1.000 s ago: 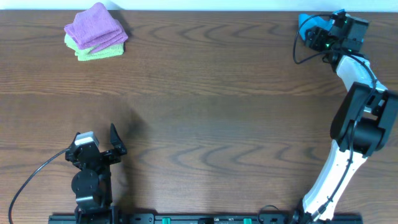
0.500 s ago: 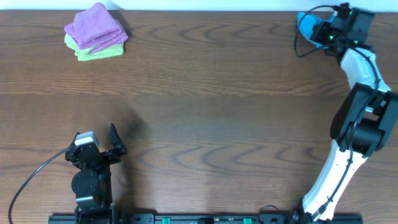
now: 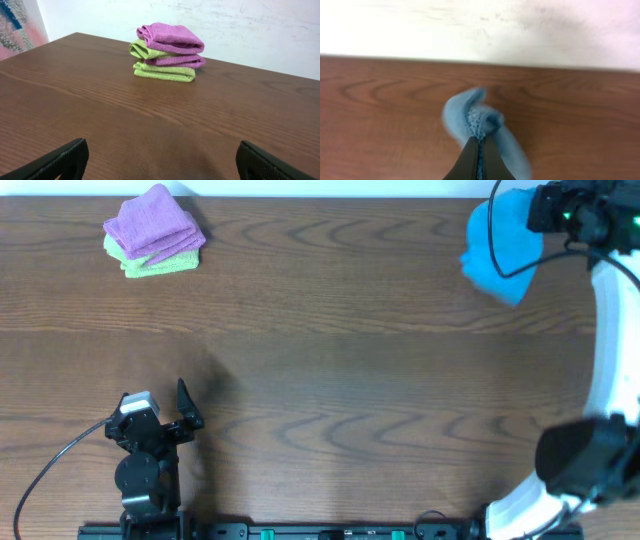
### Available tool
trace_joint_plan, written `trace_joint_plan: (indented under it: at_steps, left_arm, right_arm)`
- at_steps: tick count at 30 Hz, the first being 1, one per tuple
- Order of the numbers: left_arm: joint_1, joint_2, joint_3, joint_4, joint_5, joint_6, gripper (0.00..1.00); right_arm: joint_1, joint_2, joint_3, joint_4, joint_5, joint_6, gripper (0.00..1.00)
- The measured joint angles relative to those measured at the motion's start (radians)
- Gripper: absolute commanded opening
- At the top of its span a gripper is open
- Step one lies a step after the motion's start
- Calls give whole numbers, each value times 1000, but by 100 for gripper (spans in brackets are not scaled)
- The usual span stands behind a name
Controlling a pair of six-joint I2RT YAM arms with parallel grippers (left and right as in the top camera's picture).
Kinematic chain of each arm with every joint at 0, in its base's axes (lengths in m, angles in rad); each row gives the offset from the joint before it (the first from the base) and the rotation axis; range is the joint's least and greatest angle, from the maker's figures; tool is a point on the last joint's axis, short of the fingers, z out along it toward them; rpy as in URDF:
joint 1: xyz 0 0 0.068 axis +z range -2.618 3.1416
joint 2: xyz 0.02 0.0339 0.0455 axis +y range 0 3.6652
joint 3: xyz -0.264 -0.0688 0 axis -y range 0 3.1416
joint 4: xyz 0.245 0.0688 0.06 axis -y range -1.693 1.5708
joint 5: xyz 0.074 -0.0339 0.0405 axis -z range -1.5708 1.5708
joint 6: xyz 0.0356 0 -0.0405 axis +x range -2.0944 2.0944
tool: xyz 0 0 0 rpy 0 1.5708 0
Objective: Fold the cloth
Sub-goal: 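Lift the blue cloth with the right gripper and drag it toward center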
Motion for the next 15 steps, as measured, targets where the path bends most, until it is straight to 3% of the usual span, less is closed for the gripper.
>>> trace_joint_plan:
  at_steps: [8,15]
  left_arm:
    - [0,0,0,0,0,0,95]
    - [0,0,0,0,0,0,96]
  right_arm:
    - [4,-208,0,-107,25,-48,2]
    - [29,-502,-56,-109,9,-97,1]
